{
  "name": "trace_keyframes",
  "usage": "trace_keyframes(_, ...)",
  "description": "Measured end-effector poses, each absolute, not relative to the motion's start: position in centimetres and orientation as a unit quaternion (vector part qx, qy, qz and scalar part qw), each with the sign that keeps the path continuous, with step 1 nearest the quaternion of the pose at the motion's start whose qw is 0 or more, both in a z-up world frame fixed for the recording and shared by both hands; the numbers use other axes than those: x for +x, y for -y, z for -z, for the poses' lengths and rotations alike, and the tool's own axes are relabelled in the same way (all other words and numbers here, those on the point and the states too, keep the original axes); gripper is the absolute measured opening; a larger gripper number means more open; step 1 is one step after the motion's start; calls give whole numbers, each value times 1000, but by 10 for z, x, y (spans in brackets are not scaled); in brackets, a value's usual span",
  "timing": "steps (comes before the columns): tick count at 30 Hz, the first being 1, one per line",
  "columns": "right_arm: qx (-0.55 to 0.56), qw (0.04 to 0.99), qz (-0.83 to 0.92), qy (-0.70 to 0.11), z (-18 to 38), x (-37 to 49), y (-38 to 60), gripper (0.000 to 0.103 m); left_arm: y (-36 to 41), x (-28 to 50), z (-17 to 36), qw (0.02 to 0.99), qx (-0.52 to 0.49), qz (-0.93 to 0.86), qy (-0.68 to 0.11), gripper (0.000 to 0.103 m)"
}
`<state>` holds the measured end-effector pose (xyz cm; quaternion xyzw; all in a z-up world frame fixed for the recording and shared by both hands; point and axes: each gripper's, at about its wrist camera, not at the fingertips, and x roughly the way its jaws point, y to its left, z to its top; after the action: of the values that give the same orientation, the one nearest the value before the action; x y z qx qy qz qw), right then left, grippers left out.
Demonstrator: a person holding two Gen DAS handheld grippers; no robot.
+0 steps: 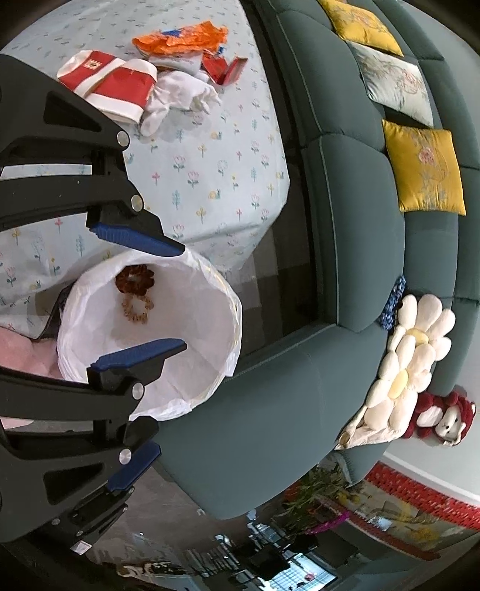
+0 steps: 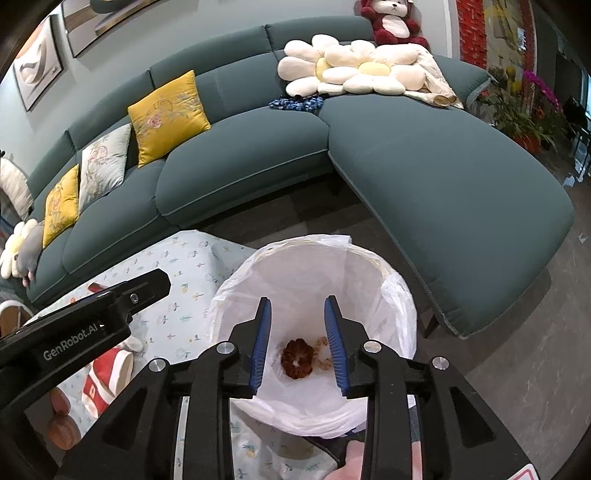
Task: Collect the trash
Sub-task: 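Open both grippers over the bin to drop the scrunchies, then grasp a red-and-white paper cup with the right gripper while the left tool approaches the other cup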
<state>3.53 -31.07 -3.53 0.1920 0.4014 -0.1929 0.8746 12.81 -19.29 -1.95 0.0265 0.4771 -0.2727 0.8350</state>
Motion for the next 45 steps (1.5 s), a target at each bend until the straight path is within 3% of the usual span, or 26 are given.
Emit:
trace_keyframes(8, 173, 881, 170, -406, 30, 39, 272, 37, 141, 132, 21, 845, 0, 235, -480, 51)
trace_keyframes(11, 168, 883, 157, -409, 30, 42, 252, 40, 115, 133, 23, 850, -16, 213, -482, 62)
trace_keyframes(23, 150, 881, 88, -441, 46, 56, 163, 41, -7, 137, 59, 851, -51, 132, -505, 64)
trace_keyframes(30, 154, 870, 51, -466, 66, 65, 122, 46, -59, 128, 88, 848, -20, 128, -513, 85)
trace_keyframes(40, 191, 844, 21, -501, 104, 89, 89, 46, -108, 146, 129, 835, -4, 126, -536, 86)
trace_keyframes(45, 196, 836, 9, -513, 118, 105, 72, 46, -119, 159, 147, 822, -15, 132, -554, 77)
